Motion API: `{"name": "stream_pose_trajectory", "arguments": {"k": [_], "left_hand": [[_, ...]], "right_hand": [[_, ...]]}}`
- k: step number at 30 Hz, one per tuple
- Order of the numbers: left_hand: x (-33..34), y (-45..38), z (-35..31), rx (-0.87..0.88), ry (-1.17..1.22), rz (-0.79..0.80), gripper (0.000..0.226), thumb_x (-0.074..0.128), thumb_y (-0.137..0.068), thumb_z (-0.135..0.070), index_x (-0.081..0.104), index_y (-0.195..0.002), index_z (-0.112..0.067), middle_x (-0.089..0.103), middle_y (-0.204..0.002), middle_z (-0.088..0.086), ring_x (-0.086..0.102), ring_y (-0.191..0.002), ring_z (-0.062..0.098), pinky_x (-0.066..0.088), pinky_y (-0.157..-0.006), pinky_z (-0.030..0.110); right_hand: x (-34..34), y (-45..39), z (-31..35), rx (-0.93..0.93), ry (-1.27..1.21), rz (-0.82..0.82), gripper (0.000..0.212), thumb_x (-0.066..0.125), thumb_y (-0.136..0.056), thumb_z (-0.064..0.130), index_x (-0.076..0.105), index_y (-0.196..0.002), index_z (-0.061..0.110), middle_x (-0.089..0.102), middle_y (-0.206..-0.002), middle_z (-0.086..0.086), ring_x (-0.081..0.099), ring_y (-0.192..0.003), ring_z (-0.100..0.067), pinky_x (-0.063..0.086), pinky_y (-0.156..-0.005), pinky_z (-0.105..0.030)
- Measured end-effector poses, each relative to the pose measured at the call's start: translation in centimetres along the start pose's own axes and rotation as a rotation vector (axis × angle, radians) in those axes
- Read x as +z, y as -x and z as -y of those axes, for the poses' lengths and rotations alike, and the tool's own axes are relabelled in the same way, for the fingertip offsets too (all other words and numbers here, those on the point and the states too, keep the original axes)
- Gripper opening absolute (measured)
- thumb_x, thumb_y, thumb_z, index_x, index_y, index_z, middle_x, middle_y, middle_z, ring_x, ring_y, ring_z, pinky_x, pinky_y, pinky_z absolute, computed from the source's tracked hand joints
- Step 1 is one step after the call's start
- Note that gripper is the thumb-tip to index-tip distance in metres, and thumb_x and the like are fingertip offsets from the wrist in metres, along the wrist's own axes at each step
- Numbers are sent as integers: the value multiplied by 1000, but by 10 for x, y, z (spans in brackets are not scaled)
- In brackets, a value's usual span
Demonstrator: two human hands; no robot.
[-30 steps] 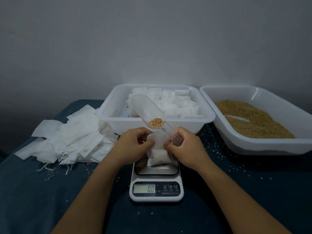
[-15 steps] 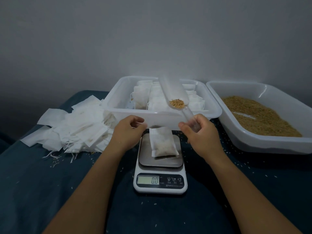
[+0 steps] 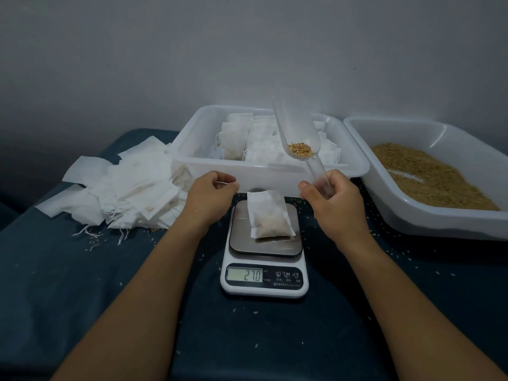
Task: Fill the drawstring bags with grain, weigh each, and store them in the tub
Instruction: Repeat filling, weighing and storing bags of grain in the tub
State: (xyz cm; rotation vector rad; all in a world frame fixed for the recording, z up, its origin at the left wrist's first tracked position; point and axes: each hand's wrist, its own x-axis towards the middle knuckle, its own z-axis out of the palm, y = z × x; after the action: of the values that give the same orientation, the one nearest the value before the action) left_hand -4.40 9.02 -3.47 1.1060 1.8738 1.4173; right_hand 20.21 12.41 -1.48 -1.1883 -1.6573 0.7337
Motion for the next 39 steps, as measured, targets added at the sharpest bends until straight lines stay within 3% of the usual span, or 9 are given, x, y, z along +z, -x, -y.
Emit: {"name": "stream_pose_trajectory", "arguments": {"k": [10,15,21,24,26,28,30,35,39], "left_hand": [[0,3,-3,-4,-34,43,7,72,-94,-32,72,-101,-31,73,-94,-7,68,-76,6,47,-49,13],[1,7,-5,36,-85,84,5,72,-94,-35,72,-99,-33,76,-86,-9,72,-74,-1,48,-62,19],[0,12,-8,86,-88,144,6,72,-94,-39,70,-99,-35,75,-78,-18,72,-74,-4,49,-52,10],[0,15,-10,108,-109,189,12,74,-93,-45,70,-102,-38,76,-79,-17,73,-73,0,53,-64,19],[0,16,-10,136,-135,216,14,75,-92,-42,70,-104,-38,75,-79,-16,72,-72,1,55,-69,23],[0,17,-12,162,-156,243,16,74,-91,-31,70,-104,-38,75,-79,-17,71,-70,-1,52,-68,21],[1,19,-13,178,-174,263,20,73,-89,-25,69,-103,-38,75,-79,-15,69,-67,-1,50,-67,20],[4,22,-16,238,-154,237,21,72,-88,-24,68,-101,-40,72,-79,-18,67,-69,-1,52,-67,19],[5,26,-21,319,-93,186,23,72,-87,-24,67,-98,-43,68,-83,-22,63,-65,1,50,-64,11]], "right_hand": [[0,0,1,10,-2,10,25,74,-89,46,64,-87,23,74,-86,-1,69,-78,-23,61,-77,-51],[-2,0,1,-12,9,10,24,72,-88,51,67,-94,29,74,-85,6,68,-75,-11,61,-74,-45],[-25,-25,11,-6,-6,-40,29,67,-85,62,62,-109,46,77,-95,14,72,-84,-3,59,-70,-38],[-50,-54,14,33,22,-103,38,66,-94,53,64,-124,29,77,-99,9,69,-81,-7,55,-69,-38],[-72,-76,14,78,103,-162,36,65,-95,48,65,-118,21,75,-99,4,70,-86,-21,57,-74,-42],[-97,-95,9,116,274,-197,32,59,-93,49,63,-96,17,71,-92,-5,67,-80,-30,50,-64,-38],[-121,-109,-3,183,510,-153,46,49,-93,56,61,-87,12,67,-87,-12,62,-77,-34,41,-60,-34],[-157,-129,-55,417,959,65,47,52,-105,38,65,-131,1,66,-128,-25,62,-111,-40,49,-90,-43],[-158,-129,-66,452,1087,227,34,60,-101,31,72,-87,2,69,-86,-12,65,-81,-29,47,-65,-35]]}}
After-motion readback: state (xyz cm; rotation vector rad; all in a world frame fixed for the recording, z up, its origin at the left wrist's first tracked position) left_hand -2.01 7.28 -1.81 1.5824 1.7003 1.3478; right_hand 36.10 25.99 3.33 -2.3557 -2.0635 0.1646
